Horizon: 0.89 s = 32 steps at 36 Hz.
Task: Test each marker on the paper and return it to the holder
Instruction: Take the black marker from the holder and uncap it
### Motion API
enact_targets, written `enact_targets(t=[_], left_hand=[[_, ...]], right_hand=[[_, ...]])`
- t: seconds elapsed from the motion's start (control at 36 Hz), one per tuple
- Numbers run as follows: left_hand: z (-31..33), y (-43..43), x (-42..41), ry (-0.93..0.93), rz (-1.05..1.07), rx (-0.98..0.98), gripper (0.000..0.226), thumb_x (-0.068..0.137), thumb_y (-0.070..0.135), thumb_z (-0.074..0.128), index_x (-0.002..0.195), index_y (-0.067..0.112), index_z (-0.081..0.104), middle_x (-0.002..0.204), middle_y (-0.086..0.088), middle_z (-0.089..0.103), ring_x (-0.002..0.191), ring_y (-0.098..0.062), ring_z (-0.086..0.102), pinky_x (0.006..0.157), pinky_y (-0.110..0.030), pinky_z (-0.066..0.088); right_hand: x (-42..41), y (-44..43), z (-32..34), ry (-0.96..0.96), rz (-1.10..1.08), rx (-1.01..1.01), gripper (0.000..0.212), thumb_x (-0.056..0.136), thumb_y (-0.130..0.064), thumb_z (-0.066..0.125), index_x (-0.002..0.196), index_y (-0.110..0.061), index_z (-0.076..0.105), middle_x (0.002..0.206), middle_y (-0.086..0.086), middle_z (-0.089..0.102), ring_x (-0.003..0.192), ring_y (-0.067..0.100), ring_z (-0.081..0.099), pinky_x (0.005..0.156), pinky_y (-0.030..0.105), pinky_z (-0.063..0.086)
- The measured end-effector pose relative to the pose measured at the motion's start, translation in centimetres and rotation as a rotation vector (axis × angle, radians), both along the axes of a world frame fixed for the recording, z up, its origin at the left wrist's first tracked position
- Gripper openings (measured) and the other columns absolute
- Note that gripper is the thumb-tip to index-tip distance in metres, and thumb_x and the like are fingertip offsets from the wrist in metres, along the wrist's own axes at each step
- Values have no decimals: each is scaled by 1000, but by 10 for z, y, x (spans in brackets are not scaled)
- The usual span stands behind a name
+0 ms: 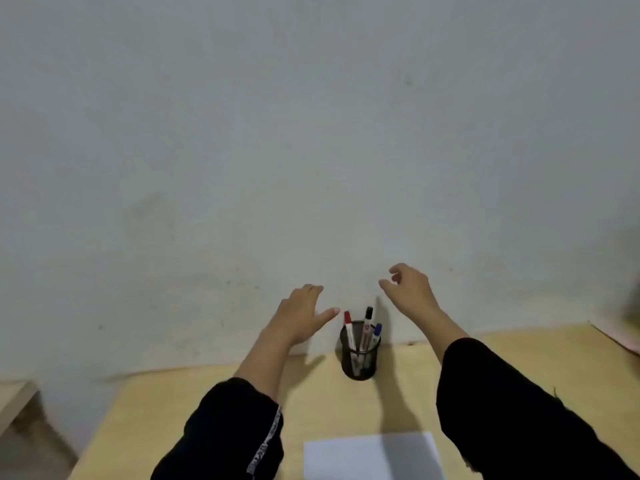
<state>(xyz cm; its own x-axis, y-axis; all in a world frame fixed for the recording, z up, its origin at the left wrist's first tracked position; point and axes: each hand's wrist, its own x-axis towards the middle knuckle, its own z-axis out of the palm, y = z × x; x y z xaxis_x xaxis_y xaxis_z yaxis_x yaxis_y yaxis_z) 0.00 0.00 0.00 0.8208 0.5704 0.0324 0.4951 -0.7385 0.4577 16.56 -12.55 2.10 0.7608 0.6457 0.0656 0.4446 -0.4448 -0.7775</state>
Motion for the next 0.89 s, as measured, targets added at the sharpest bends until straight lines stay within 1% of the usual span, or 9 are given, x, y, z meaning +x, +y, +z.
enact_targets(t=[0.14, 0.25, 0.31, 0.36, 0.44, 0.53, 0.64, 0.81, 0.89], left_hand=[[-83, -6, 14, -2, 67, -172, 79, 91, 55, 46, 150, 13, 17, 158, -4, 19, 145, -22, 20, 116, -42, 22], [-139, -10, 29, -95, 92, -352, 86, 87, 52, 56, 150, 11, 15, 158, -6, 17, 145, -23, 20, 117, -43, 24], [-165, -15, 37, -191, 108, -448, 77, 87, 45, 61, 146, 12, 24, 150, -5, 28, 141, -21, 26, 111, -35, 29], [-184, -21, 44, -300, 134, -521, 61, 84, 40, 65, 135, 23, 38, 132, 3, 40, 133, -17, 37, 104, -30, 33], [-210, -21, 56, -436, 135, -566, 58, 73, 46, 71, 125, 40, 46, 129, 9, 50, 125, -11, 46, 104, -38, 43], [-223, -19, 63, -514, 104, -553, 63, 73, 42, 73, 129, 36, 46, 129, 8, 53, 121, -6, 49, 100, -30, 45], [-232, -18, 70, -604, 89, -551, 59, 76, 27, 75, 129, 26, 47, 127, 3, 55, 114, 0, 52, 85, -9, 42], [-241, -18, 77, -674, 97, -553, 59, 75, 28, 76, 125, 31, 45, 118, 14, 52, 116, -8, 52, 93, -24, 45], [-244, -15, 78, -670, 74, -549, 67, 72, 37, 75, 131, 29, 44, 123, 10, 52, 120, -12, 50, 100, -32, 46]], right_hand=[[8, 7, -67, 191, -82, 55, 52, 86, -27, 63, 130, -3, 49, 131, 14, 54, 120, 26, 51, 87, 26, 36], [13, 16, -105, 264, -105, 99, 55, 81, -28, 69, 127, -4, 51, 126, 12, 57, 108, 22, 54, 85, 25, 38], [16, 22, -123, 289, -99, 122, 54, 79, -25, 71, 126, -5, 53, 123, 9, 58, 99, 17, 51, 82, 24, 37], [17, 27, -137, 295, -85, 152, 51, 78, -23, 72, 123, -5, 55, 120, 8, 58, 96, 15, 50, 81, 24, 37], [19, 36, -151, 280, -74, 185, 40, 77, -22, 73, 111, -7, 58, 107, 6, 59, 93, 17, 53, 77, 25, 39], [20, 44, -162, 237, -77, 189, 38, 75, -20, 74, 108, -5, 60, 99, 5, 59, 88, 19, 54, 73, 26, 40], [22, 52, -170, 158, -83, 232, 24, 75, -15, 74, 92, -9, 57, 89, 4, 58, 80, 18, 54, 57, 21, 38], [18, 61, -183, 102, -94, 310, 13, 76, -9, 69, 82, -10, 58, 68, -2, 56, 58, 7, 50, 43, 4, 37], [19, 61, -184, 79, -117, 345, 12, 76, -12, 72, 79, -11, 60, 66, -3, 55, 57, 5, 49, 43, 3, 36]])
